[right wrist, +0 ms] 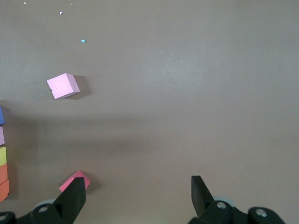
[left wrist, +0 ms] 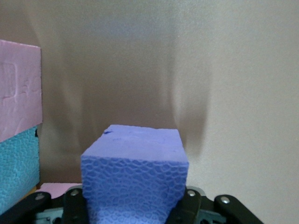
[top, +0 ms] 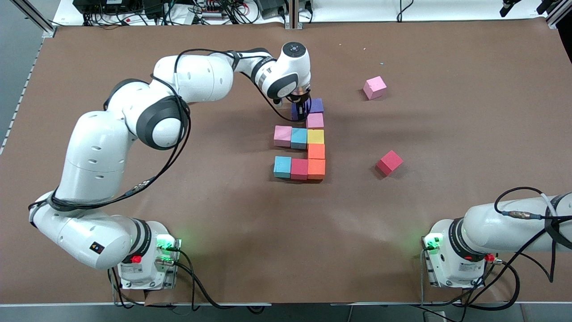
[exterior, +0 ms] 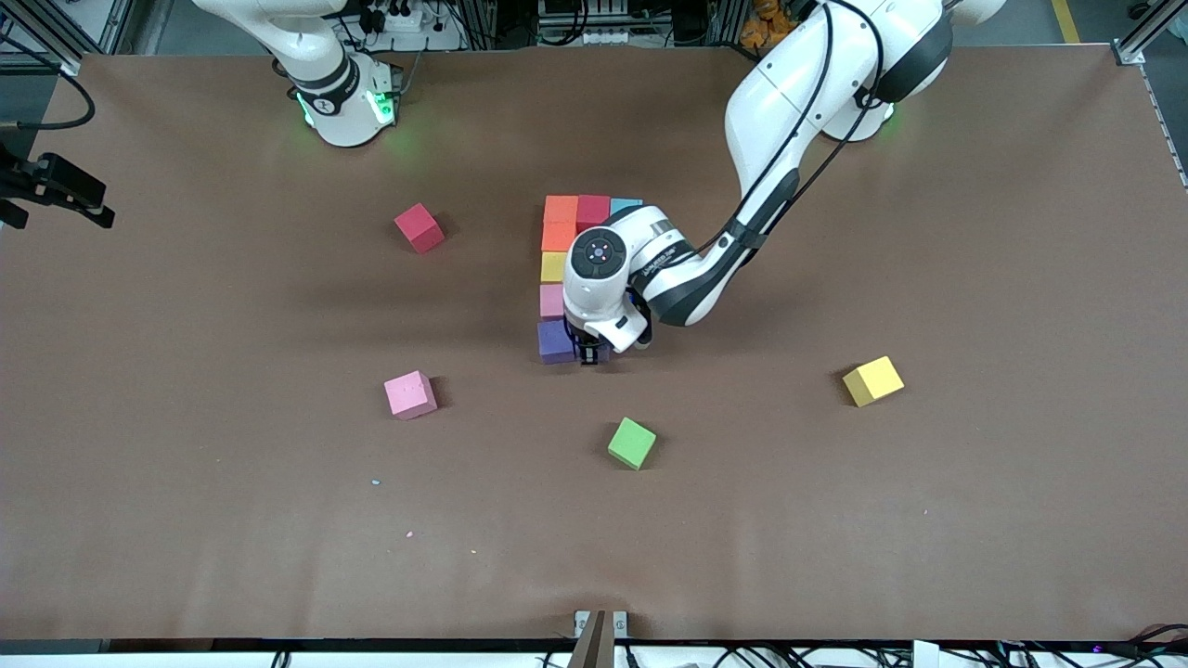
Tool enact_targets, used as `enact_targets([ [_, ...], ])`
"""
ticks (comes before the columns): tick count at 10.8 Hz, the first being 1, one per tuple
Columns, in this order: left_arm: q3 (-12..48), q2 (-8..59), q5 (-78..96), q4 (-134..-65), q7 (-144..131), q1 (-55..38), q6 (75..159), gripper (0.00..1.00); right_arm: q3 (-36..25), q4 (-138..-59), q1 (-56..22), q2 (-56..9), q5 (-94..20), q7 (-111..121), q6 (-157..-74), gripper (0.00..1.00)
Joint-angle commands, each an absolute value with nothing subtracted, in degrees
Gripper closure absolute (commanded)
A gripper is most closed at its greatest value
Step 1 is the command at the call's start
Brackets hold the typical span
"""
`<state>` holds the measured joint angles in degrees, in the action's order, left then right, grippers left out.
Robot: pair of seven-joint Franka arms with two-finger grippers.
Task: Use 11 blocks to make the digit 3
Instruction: 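Lower the purple cube beside the purple column end and release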
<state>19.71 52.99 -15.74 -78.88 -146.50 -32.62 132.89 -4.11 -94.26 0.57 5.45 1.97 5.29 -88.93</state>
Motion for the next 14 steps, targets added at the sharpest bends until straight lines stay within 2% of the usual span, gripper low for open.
enact_targets([
  [1,18.8,54.9,-14.3,-77.2,-147.0,-33.8,132.6,0.93,-3.6,-94.5,1.0,5.6,2.5,5.7,-88.6,0.00],
  [2,18.6,55.0,-14.3,-77.1,-146.7,-33.8,132.7,0.87,-3.6,-94.6,1.0,5.6,2.5,5.7,-88.6,0.00],
  [3,18.5,55.0,-14.6,-77.3,-146.3,-33.8,132.7,0.49,-3.6,-94.6,1.0,5.6,2.5,5.7,-88.6,0.00],
  [4,18.5,55.1,-14.9,-77.3,-146.3,-33.8,132.7,0.00,-3.6,-94.6,1.0,5.6,2.5,5.7,-88.6,0.00],
  [8,18.7,52.2,-15.8,-77.5,-145.0,-33.2,131.9,0.00,-3.6,-94.6,1.0,5.6,2.6,5.7,-88.6,0.00],
  [14,22.1,43.1,-15.8,-79.5,-141.1,-32.6,120.3,0.00,-3.5,-94.3,1.0,5.6,2.6,5.4,-91.6,0.00],
])
